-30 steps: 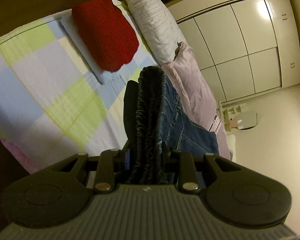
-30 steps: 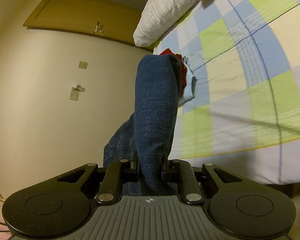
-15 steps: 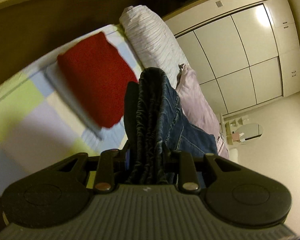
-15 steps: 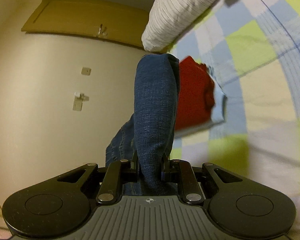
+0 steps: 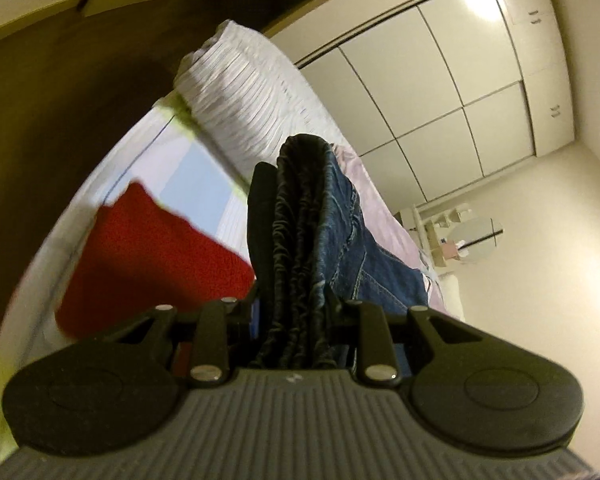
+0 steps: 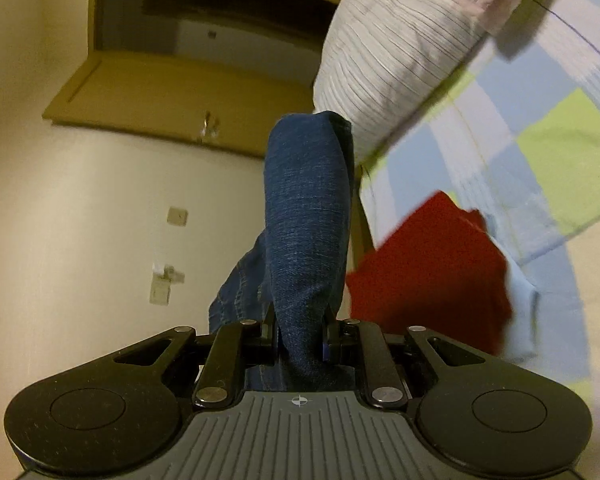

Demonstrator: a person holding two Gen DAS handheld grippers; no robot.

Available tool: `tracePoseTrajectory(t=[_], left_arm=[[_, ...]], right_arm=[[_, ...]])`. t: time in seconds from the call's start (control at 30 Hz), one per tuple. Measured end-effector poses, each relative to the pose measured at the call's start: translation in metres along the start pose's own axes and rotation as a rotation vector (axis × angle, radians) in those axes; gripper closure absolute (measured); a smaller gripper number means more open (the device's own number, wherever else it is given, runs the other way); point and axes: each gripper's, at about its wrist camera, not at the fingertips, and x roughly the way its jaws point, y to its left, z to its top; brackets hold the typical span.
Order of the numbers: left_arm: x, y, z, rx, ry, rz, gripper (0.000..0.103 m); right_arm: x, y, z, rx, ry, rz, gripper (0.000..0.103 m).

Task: Fold clothes
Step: 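Lift the folded jeans with both tools and carry it toward the red clothes stack, then lower the jeans onto the red and white stack with both tools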

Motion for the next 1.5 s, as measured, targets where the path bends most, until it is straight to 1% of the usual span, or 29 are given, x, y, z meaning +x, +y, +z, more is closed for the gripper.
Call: tracePoseTrajectory(t=[0.1,0.23,0.3,0.47,0.67,0.77,0.8,0.83,0.87,0.93,0.97,1.0,1.03,1.07,1.13,1.17,1.2,1.3,1.33,1.37,1.43,1.47,1.5], left_arm=[[0.012,0.018,0.019,0.010,0.014,-0.007,0.081],[0.033,0.049,0.033,-0.007,0.030,0.002,0.081],[0.042,0.065,0.035,-0.023,0.042,0.013,0.081],[0.062,0.101,0.037,-0.052,0.071,0.030,0.081],[0.083,0.129,0.035,-0.077,0.098,0.045,0.081],[0.091,0.139,0.031,-0.065,0.112,0.066,0.080],[0.095,0.144,0.030,-0.052,0.115,0.081,0.079],[0.099,0.150,0.028,-0.040,0.118,0.096,0.078],[0.102,0.158,0.027,-0.052,0.119,0.119,0.076],[0.105,0.167,0.025,-0.080,0.116,0.154,0.073],[0.104,0.165,0.025,-0.070,0.111,0.160,0.073],[0.102,0.160,0.025,-0.047,0.110,0.169,0.072],[0.100,0.154,0.025,-0.016,0.109,0.193,0.071],[0.096,0.147,0.024,0.017,0.107,0.224,0.071],[0.088,0.131,0.023,0.081,0.093,0.289,0.071],[0.081,0.121,0.023,0.112,0.077,0.328,0.075],[0.075,0.110,0.022,0.149,0.063,0.365,0.076],[0.055,0.068,0.014,0.304,0.031,0.435,0.080],[0.050,0.056,0.010,0.347,0.034,0.428,0.084],[0.049,0.044,0.004,0.394,0.055,0.398,0.085],[0.054,0.030,-0.009,0.484,0.112,0.366,0.086],[0.061,0.030,-0.016,0.519,0.139,0.385,0.088],[0.068,0.033,-0.022,0.550,0.165,0.414,0.090]], right_arm=[[0.024,-0.003,0.004,0.016,-0.023,0.003,0.086],[0.051,-0.021,0.008,0.057,-0.027,-0.012,0.086],[0.064,-0.033,0.009,0.086,-0.025,-0.025,0.086],[0.087,-0.060,0.010,0.114,0.003,-0.073,0.086],[0.101,-0.084,0.010,0.135,0.029,-0.109,0.086],[0.105,-0.095,0.008,0.152,0.036,-0.127,0.086],[0.106,-0.098,0.007,0.140,0.040,-0.147,0.086],[0.109,-0.100,0.007,0.120,0.041,-0.182,0.083],[0.112,-0.103,0.006,0.113,0.039,-0.227,0.081],[0.119,-0.108,0.003,0.101,0.037,-0.304,0.069],[0.122,-0.109,0.001,0.093,0.040,-0.333,0.068],[0.125,-0.107,0.000,0.072,0.038,-0.352,0.064],[0.124,-0.100,-0.001,0.034,0.027,-0.373,0.061],[0.123,-0.092,-0.003,-0.006,0.015,-0.393,0.061],[0.119,-0.073,-0.005,-0.112,-0.013,-0.473,0.060],[0.115,-0.063,-0.008,-0.169,-0.031,-0.514,0.060],[0.108,-0.053,-0.013,-0.215,-0.057,-0.539,0.060],[0.086,-0.024,-0.029,-0.344,-0.130,-0.602,0.060],[0.081,-0.017,-0.036,-0.372,-0.134,-0.617,0.060],[0.077,-0.010,-0.045,-0.407,-0.129,-0.635,0.060],[0.076,-0.003,-0.065,-0.470,-0.088,-0.659,0.060],[0.076,0.000,-0.075,-0.500,-0.066,-0.671,0.060],[0.080,-0.002,-0.086,-0.518,-0.026,-0.709,0.060]])
